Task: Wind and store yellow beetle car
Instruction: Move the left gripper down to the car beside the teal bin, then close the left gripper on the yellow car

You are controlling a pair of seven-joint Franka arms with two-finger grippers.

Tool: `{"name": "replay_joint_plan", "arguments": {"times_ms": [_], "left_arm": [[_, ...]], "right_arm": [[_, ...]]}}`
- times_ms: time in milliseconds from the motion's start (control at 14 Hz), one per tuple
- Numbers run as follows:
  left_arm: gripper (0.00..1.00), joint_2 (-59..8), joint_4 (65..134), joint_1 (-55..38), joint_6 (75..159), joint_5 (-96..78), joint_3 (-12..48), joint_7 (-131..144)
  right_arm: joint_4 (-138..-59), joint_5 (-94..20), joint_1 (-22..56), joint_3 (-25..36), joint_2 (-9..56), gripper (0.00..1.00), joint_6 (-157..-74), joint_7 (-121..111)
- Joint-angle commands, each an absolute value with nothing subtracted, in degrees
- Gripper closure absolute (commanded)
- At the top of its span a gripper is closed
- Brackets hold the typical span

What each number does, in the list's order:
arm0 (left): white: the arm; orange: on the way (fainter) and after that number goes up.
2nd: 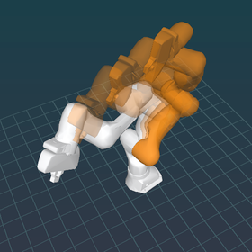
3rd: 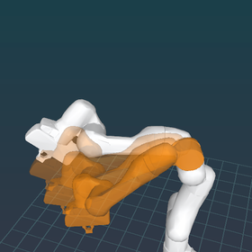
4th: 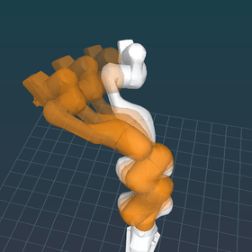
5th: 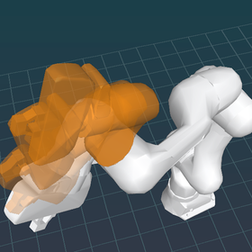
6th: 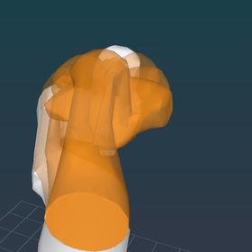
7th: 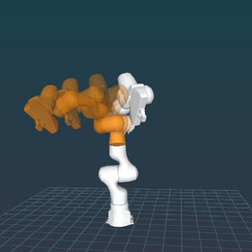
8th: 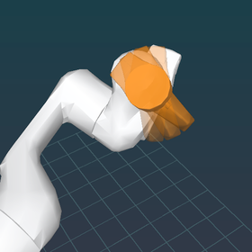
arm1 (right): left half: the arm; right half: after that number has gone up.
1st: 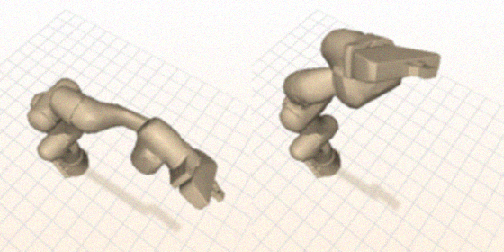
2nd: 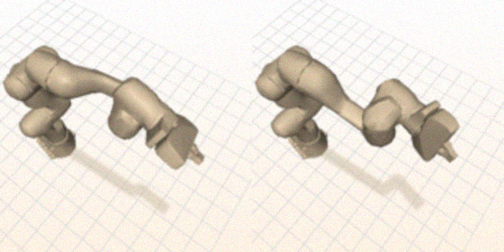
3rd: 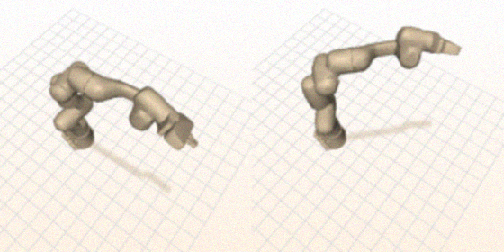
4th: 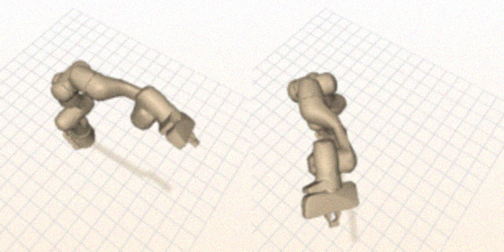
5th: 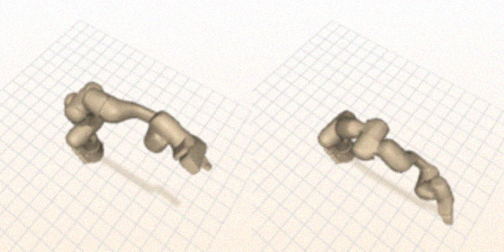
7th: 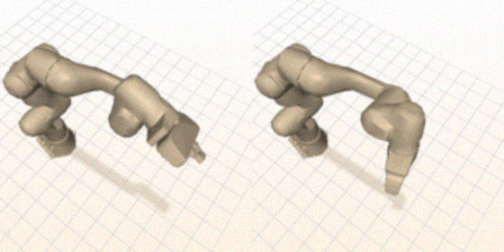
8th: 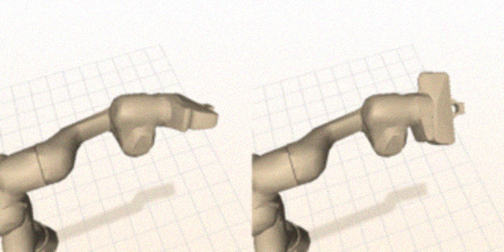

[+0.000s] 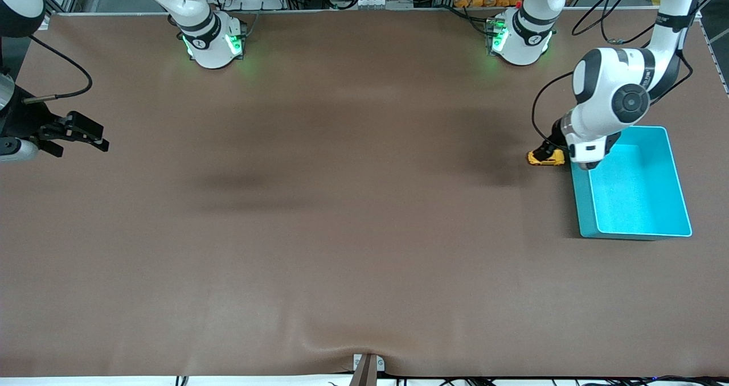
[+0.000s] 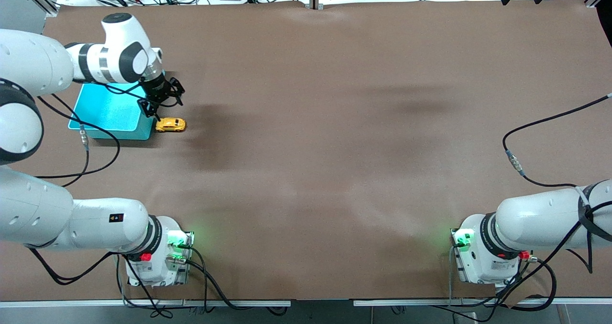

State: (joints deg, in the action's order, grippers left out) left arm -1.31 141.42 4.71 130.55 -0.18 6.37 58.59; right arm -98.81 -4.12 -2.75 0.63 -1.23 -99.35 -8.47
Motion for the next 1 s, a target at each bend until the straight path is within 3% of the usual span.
{"name": "replay_joint_plan", "arguments": {"times_ms": [0, 214, 929], "left_arm": [[0.00, -2.72, 142.90, 7.20, 136.03, -1.49, 6.68, 66.85], [0.00, -5.53, 145.28, 6.86, 145.08, -1.49, 6.77, 78.27], [0.00, -11.86, 149.06, 8.08, 157.41, -1.49, 6.50, 82.35]], "right_arm": [[-97.30, -3.34, -1.84, 1.49, -1.41, 0.00, -99.14, -9.14], [-97.21, -3.34, -1.67, 1.49, -1.41, 0.00, -99.14, -9.05], [-97.12, -0.88, -2.72, 1.23, -1.58, 0.00, -98.53, -8.87]]}}
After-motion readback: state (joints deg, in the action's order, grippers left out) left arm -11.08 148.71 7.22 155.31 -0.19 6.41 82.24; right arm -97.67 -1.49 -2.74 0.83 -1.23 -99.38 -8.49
